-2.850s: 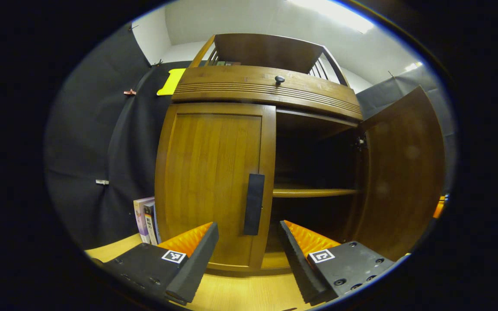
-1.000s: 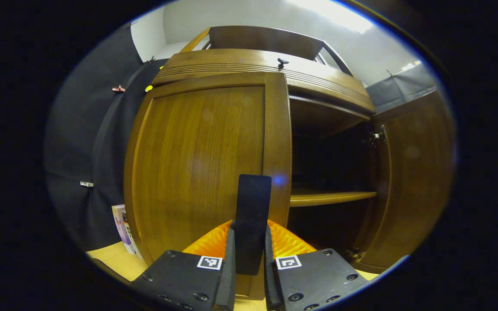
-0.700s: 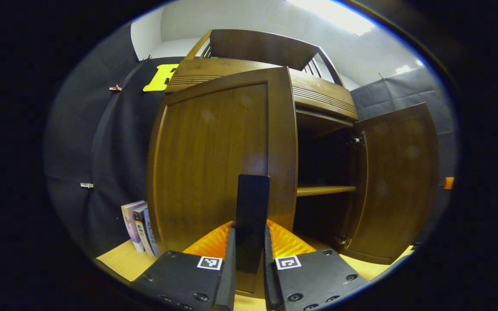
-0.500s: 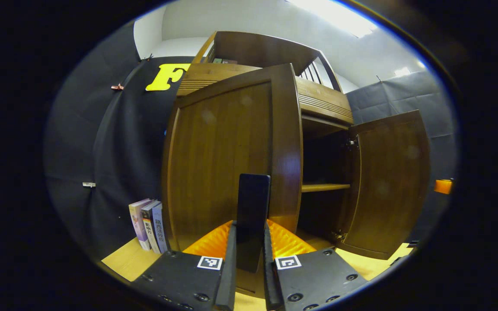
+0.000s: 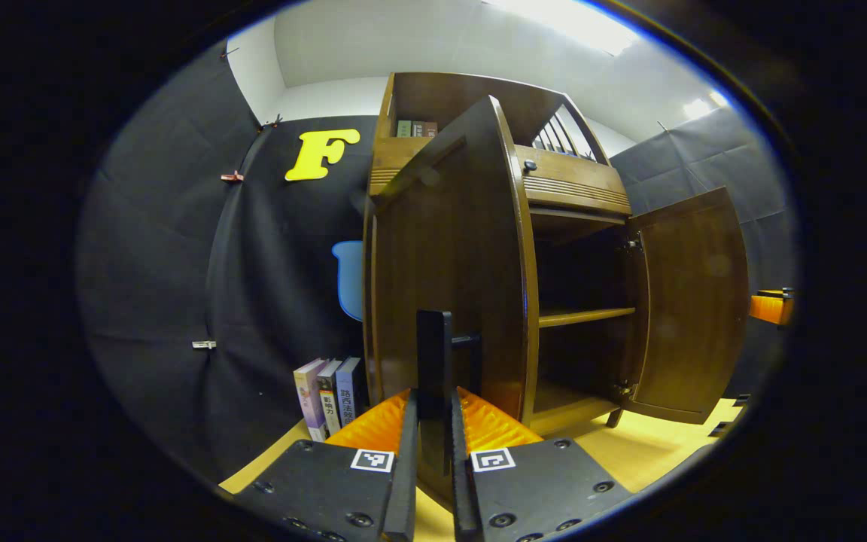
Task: Open the right door of the double-door shoe cabinet with the right hand, and open the left door with the left hand.
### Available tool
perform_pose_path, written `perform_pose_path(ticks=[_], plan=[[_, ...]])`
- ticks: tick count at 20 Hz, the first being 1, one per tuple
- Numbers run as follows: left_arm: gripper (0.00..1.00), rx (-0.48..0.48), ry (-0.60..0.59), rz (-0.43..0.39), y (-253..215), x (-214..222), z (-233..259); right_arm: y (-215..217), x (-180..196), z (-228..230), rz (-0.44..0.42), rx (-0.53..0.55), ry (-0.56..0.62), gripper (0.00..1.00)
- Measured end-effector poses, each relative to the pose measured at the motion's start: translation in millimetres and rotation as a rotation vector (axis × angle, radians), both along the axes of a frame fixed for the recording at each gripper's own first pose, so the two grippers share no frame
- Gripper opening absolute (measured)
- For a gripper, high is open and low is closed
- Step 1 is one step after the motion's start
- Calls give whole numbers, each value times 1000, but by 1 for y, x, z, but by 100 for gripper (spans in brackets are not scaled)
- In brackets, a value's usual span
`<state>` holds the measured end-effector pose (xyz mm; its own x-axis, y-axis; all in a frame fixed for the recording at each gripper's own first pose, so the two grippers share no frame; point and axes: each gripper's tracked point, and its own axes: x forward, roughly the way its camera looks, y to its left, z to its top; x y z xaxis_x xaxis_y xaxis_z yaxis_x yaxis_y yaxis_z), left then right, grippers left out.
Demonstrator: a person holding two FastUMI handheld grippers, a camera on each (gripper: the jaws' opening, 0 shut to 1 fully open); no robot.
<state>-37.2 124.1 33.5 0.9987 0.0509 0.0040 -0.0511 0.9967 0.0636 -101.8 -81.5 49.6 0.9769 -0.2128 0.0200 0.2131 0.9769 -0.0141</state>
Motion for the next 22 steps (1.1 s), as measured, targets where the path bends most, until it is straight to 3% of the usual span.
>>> perform_pose_path(ticks=[7,8,12,18,22], plan=[[24,-14,-12,127,48,-23,2,23,20,-1,61,6,0,91],[18,-9,-23,148,57,-27,6,25,22,-1,66,6,3,91],[18,-12,-53,209,79,-43,17,39,26,-4,105,1,12,91],[17,-1,-57,162,54,-72,34,62,35,-4,162,-3,12,91],[18,-8,-54,81,5,-79,49,61,35,-5,130,-34,15,90]])
